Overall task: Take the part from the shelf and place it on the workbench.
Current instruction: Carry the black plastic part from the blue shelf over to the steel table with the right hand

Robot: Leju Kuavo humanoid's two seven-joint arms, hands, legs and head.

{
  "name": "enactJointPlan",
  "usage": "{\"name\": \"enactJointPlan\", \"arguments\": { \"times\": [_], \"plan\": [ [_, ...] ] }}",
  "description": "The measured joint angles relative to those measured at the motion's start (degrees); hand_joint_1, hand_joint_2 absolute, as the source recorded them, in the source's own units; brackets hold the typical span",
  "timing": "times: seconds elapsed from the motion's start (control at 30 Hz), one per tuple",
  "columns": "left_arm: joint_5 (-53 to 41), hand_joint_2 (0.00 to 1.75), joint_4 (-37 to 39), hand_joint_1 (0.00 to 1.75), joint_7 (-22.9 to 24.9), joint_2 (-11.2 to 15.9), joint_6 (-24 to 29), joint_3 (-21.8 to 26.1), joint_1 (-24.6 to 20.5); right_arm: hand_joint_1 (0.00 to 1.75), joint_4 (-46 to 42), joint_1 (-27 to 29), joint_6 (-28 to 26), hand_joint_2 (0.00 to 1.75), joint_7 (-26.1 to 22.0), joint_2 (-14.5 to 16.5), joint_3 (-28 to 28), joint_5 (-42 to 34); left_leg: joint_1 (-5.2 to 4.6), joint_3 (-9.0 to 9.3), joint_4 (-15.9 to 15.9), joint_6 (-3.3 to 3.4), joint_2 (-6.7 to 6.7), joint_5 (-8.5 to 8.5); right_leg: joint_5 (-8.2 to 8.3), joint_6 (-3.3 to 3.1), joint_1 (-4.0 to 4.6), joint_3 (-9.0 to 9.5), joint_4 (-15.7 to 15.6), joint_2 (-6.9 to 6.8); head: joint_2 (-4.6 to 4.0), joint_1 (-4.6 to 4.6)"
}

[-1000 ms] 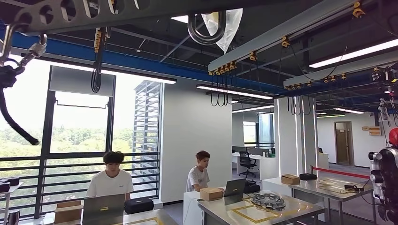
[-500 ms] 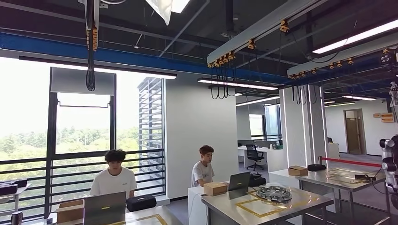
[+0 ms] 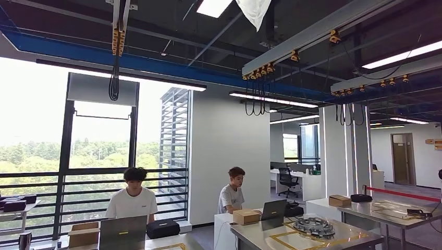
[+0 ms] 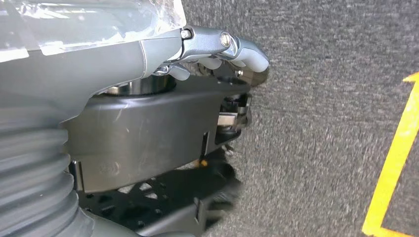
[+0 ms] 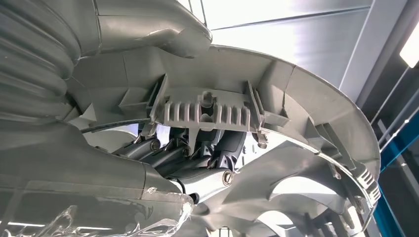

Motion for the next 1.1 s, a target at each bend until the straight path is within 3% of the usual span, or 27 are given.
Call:
{"name": "enactJointPlan", "arguments": {
  "times": [0.03,0.07,0.13,0.17,0.2,0.3,0.37,0.43,0.5,0.53,0.57,0.67,0.73,0.8,0.9,0.93,1.0,1.03,1.07,1.1],
  "plan": [
    [0.0,1.75,0.0,0.0,0.0,0.0,0.0,0.0,0.0,1.75,0.0,0.1,0.0,1.75,0.0,0.0,0.0,-0.1,0.07,0.39,0.1,-0.2,-0.01,-0.43,0.23,0.35,-0.2,-1.65,1.5,-0.01,-0.01,-0.09],
    [0.0,1.75,0.0,0.0,0.0,-0.1,0.0,0.0,0.0,1.75,0.1,0.2,0.0,1.75,0.0,0.0,0.0,-0.2,0.17,0.88,0.2,-0.42,-0.02,-0.93,1.67,0.63,-0.38,-2.32,1.0,-0.02,-0.01,-0.15],
    [0.0,1.75,0.0,0.0,0.0,-0.1,0.0,0.0,0.0,1.75,0.2,0.4,0.0,1.75,0.0,0.0,0.1,-0.2,0.48,2.09,0.7,-1.02,-0.05,-2.18,6.97,1.01,-0.69,-0.98,-4.8,-0.01,-0.01,-0.25],
    [0.0,1.75,0.0,0.0,0.0,-0.1,0.0,0.0,0.0,1.75,0.2,0.4,0.1,1.75,0.0,0.0,0.1,-0.3,0.56,2.58,1.0,-1.38,-0.09,-2.78,8.59,1.02,-0.66,-0.07,-7.8,0.02,-0.01,-0.19],
    [0.0,1.75,0.0,0.0,0.0,-0.1,0.0,-0.1,-0.1,1.75,0.3,0.4,0.1,1.75,-0.1,0.0,0.1,-0.3,0.59,2.78,1.3,-1.81,-0.11,-3.33,9.3,0.57,-0.56,0.61,-9.8,0.01,-0.01,-0.18],
    [0.1,1.75,0.0,0.0,0.1,-0.1,0.0,-0.2,-0.3,1.75,0.3,0.5,0.3,1.75,-0.2,0.1,0.2,-0.4,0.49,2.77,1.9,-2.86,-0.06,-4.26,8.51,-1.52,-0.34,0.98,-10.8,-0.08,-0.01,-0.07],
    [0.1,1.75,0.0,0.0,0.1,-0.1,0.1,-0.3,-0.4,1.75,0.3,0.5,0.4,1.75,-0.3,0.1,0.2,-0.4,0.57,2.49,3.4,-3.4,0.03,-4.8,8.33,-2.22,-0.52,1.6,-11.0,-0.12,-0.01,0.04],
    [0.2,1.75,0.0,0.0,0.1,-0.1,0.1,-0.3,-0.4,1.75,0.3,0.4,0.4,1.75,-0.4,0.2,0.2,-0.4,0.77,-0.25,8.4,-4.03,0.14,-6.56,7.88,-2.71,-0.61,2.4,-11.3,-0.23,-0.01,0.16],
    [0.3,1.75,0.0,0.0,0.0,-0.1,0.1,-0.4,-0.4,1.75,0.3,0.4,0.4,1.75,-0.5,0.2,0.2,-0.4,0.99,-4.86,15.5,-4.43,0.17,-9.03,7.26,-2.91,-0.55,3.04,-11.3,-0.29,-0.01,0.31],
    [0.3,1.75,0.0,0.0,0.0,-0.1,0.1,-0.4,-0.4,1.75,0.3,0.4,0.4,1.75,-0.6,0.2,0.2,-0.4,1.05,-6.7,17.7,-4.47,0.17,-9.35,6.9,-2.9,-0.52,3.44,-11.3,-0.28,-0.01,0.36],
    [0.4,1.75,0.0,0.0,0.0,-0.1,0.1,-0.4,-0.3,1.75,0.3,0.4,0.4,1.75,-0.6,0.2,0.2,-0.4,1.07,-7.71,18.0,-4.41,0.17,-8.5,6.51,-2.86,-0.49,3.93,-11.3,-0.26,-0.01,0.4],
    [0.4,1.75,0.0,0.0,0.0,0.0,0.0,-0.4,-0.3,1.75,0.4,0.4,0.5,1.75,-0.7,0.3,0.2,-0.4,0.91,-6.36,9.8,-3.5,0.23,-0.7,5.24,-2.54,-0.44,5.85,-11.4,-0.26,-0.01,0.46],
    [0.4,1.75,0.0,0.0,0.1,0.0,0.0,-0.6,-0.3,1.75,0.4,0.4,0.5,1.75,-0.8,0.3,0.2,-0.5,0.38,-5.54,5.5,-2.64,0.36,1.13,4.73,-1.96,-0.51,6.26,-11.6,-0.25,0.03,0.54],
    [0.4,1.75,0.0,0.0,0.2,0.1,0.1,-0.7,-0.2,1.75,0.4,0.4,0.5,1.75,-0.9,0.3,0.1,-0.6,-0.02,-5.31,4.4,-2.06,0.39,0.61,4.39,-1.17,-0.52,6.31,-11.8,-0.25,0.04,0.53],
    [0.4,1.75,0.0,0.0,0.2,0.1,0.1,-0.9,-0.3,1.75,0.4,0.4,0.5,1.75,-0.9,0.2,0.1,-0.6,0.45,-4.23,3.2,-1.36,0.29,1.0,2.82,-0.34,-0.49,5.96,-10.1,-0.24,0.01,0.26],
    [0.4,1.75,0.0,0.0,0.2,0.1,0.1,-0.9,-0.3,1.75,0.4,0.4,0.6,1.75,-0.9,0.2,0.1,-0.6,0.59,-3.86,2.9,-1.09,0.29,0.9,1.59,-0.2,-0.49,4.62,-7.5,-0.19,0.0,0.11],
    [0.4,1.75,0.0,0.0,0.2,0.0,0.1,-1.0,-0.4,1.75,0.4,0.4,0.6,1.75,-0.9,0.2,0.1,-0.6,0.48,-3.34,2.8,-0.7,0.28,0.38,-0.98,-0.04,-0.42,0.04,0.1,-0.13,-0.01,-0.14],
    [0.4,1.75,0.0,0.0,0.2,0.0,0.1,-1.0,-0.4,1.75,0.4,0.5,0.6,1.75,-0.9,0.2,0.1,-0.6,0.4,-3.0,2.8,-0.6,0.25,0.05,-1.31,0.0,-0.41,-2.12,3.0,-0.12,-0.01,-0.22],
    [0.4,1.75,0.0,0.0,0.2,0.0,0.1,-1.1,-0.4,1.75,0.4,0.6,0.5,1.75,-0.9,0.2,0.1,-0.6,0.31,-2.57,2.8,-0.56,0.19,-0.31,-0.48,-0.03,-0.39,-3.44,4.1,-0.11,-0.01,-0.27],
    [0.4,1.75,0.0,0.0,0.2,0.0,0.1,-1.1,-0.4,1.75,0.4,0.6,0.5,1.75,-0.9,0.2,0.1,-0.6,0.23,-2.03,2.8,-0.56,0.12,-0.71,1.5,-0.16,-0.36,-3.63,2.9,-0.11,-0.01,-0.35]
  ]
}}
